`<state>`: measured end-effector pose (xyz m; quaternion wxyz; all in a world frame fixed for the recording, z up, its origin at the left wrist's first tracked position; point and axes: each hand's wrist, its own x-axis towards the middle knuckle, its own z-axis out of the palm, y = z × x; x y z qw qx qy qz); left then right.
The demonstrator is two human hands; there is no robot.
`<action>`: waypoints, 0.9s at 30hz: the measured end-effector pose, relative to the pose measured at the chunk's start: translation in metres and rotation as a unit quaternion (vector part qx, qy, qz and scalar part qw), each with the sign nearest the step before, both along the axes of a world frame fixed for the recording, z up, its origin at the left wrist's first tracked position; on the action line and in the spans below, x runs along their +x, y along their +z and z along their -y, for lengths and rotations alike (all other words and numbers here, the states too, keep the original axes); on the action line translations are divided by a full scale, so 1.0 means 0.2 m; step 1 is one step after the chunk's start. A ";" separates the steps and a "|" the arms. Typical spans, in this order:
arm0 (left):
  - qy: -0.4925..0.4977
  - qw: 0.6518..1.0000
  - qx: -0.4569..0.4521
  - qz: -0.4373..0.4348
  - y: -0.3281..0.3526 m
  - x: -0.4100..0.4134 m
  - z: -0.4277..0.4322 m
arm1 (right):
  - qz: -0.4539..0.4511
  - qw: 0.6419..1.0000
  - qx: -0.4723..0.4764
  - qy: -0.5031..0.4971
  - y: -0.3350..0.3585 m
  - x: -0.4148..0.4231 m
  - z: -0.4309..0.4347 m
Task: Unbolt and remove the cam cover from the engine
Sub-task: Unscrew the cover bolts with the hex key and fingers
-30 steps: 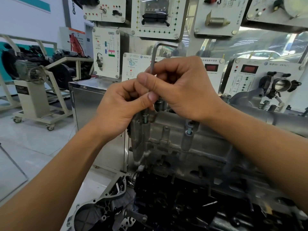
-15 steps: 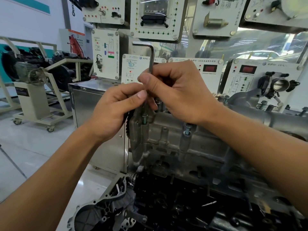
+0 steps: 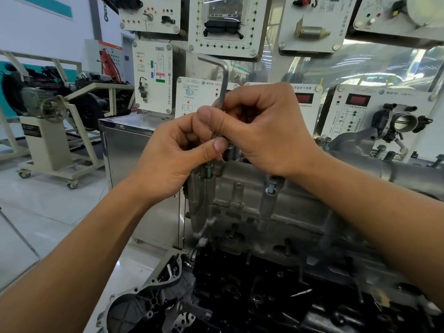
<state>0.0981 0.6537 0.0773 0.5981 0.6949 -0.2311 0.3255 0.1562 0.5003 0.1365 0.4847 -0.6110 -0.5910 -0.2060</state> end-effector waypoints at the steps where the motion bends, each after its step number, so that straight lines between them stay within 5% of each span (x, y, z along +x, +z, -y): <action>1: 0.003 1.000 0.006 0.003 0.00 0.00 0.00 | 0.000 1.000 0.002 -0.002 0.00 0.00 0.00; 16: -0.001 1.000 -0.013 -0.006 0.01 0.00 0.01 | -0.012 1.000 0.022 0.014 -0.01 0.01 0.00; 27: -0.039 0.998 -0.023 -0.033 0.00 -0.02 -0.02 | 0.003 0.997 -0.069 0.029 0.00 0.03 0.00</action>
